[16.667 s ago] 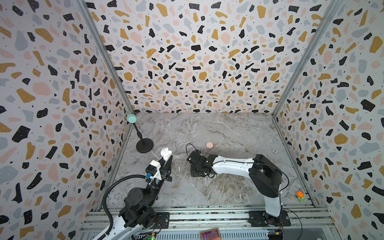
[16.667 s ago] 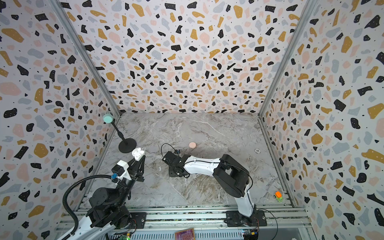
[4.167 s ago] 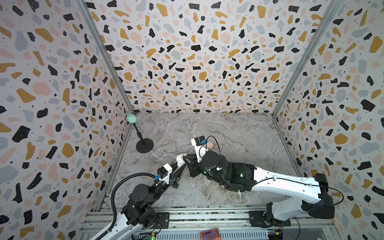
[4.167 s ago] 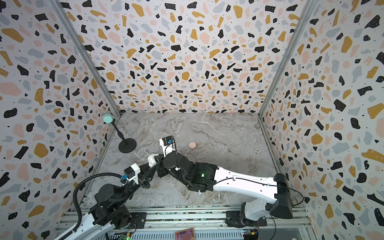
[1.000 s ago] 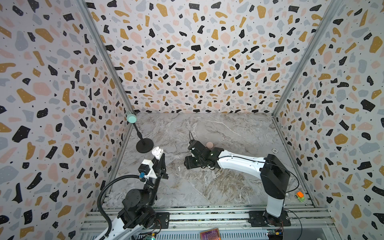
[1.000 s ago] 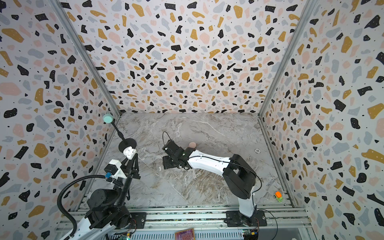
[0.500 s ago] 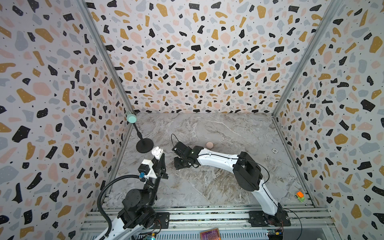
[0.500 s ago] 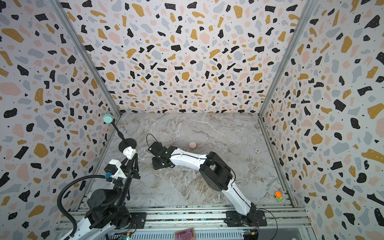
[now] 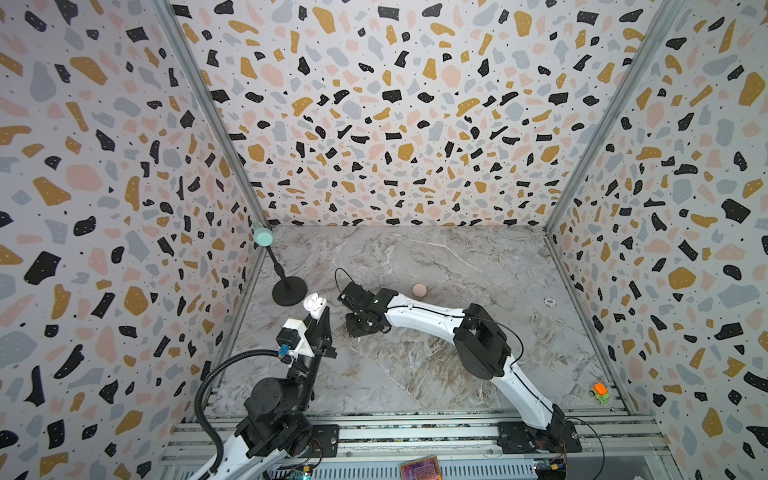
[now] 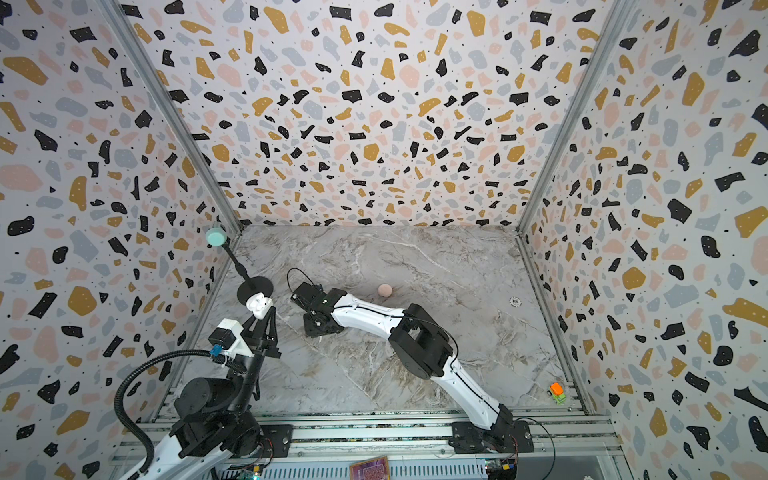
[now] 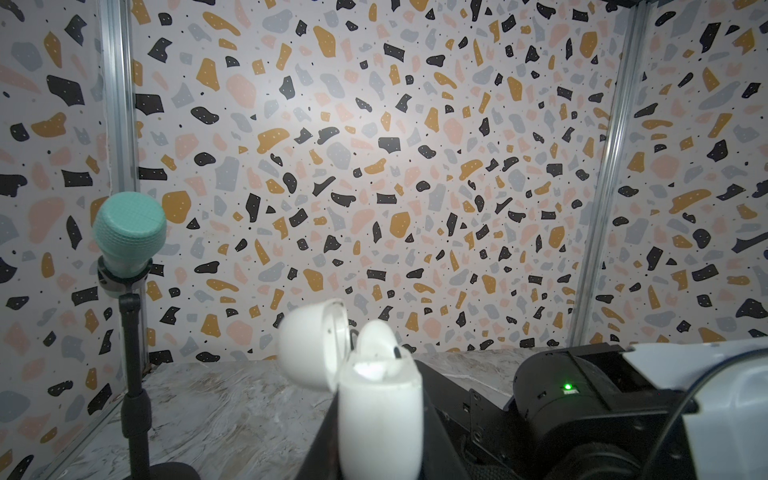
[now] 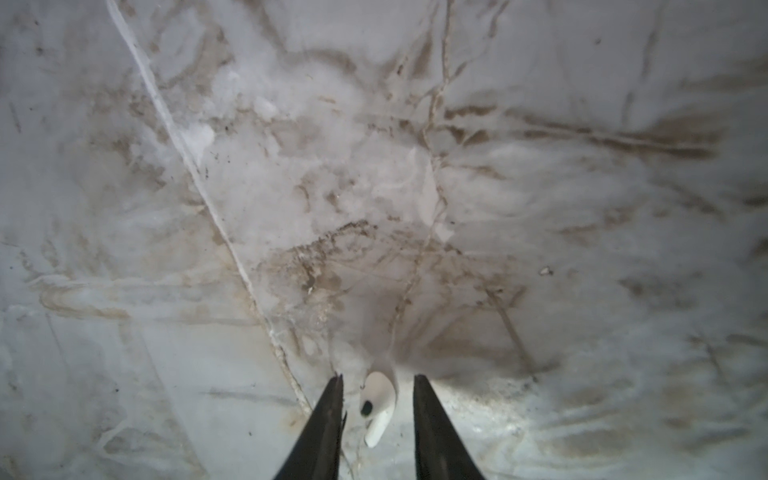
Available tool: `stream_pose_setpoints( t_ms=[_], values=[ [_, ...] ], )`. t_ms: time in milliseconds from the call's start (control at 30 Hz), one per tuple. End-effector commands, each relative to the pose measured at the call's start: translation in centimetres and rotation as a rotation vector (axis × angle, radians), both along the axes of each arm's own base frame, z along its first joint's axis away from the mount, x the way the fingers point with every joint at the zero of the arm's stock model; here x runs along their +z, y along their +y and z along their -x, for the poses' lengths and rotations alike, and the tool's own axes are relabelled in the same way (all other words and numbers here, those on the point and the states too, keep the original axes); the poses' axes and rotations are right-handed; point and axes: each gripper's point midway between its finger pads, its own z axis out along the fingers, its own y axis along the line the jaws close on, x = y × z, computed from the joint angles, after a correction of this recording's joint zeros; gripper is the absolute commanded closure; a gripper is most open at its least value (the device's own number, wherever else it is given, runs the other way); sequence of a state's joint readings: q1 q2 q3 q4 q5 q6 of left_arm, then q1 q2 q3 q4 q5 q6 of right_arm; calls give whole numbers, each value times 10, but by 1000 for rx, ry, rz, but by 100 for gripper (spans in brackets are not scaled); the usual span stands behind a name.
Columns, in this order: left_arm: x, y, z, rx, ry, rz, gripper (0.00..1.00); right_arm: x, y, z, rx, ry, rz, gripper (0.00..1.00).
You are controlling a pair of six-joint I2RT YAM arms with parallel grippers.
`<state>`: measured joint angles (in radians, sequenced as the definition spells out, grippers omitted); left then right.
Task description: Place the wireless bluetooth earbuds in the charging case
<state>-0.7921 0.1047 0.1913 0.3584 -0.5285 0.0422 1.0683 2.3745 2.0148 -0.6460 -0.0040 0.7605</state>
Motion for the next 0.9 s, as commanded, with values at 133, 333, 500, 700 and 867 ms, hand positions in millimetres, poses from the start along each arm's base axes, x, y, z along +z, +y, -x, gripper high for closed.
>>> stream_pose_setpoints(
  t_ms=[133,333,500,700,867],
  values=[
    [15,4,5,-2,-44,24,100,-2,-4,3,-3,4,40,72],
    [14,4,5,0,-43,22,100,-2,-3,4,2,1,40,76],
    [14,4,5,1,-42,22,100,-3,-4,7,10,2,49,79],
    [15,4,5,0,-43,24,100,2,-14,17,16,-3,69,82],
    [14,4,5,-2,-41,22,100,19,-32,21,7,-41,63,84]
  ],
)
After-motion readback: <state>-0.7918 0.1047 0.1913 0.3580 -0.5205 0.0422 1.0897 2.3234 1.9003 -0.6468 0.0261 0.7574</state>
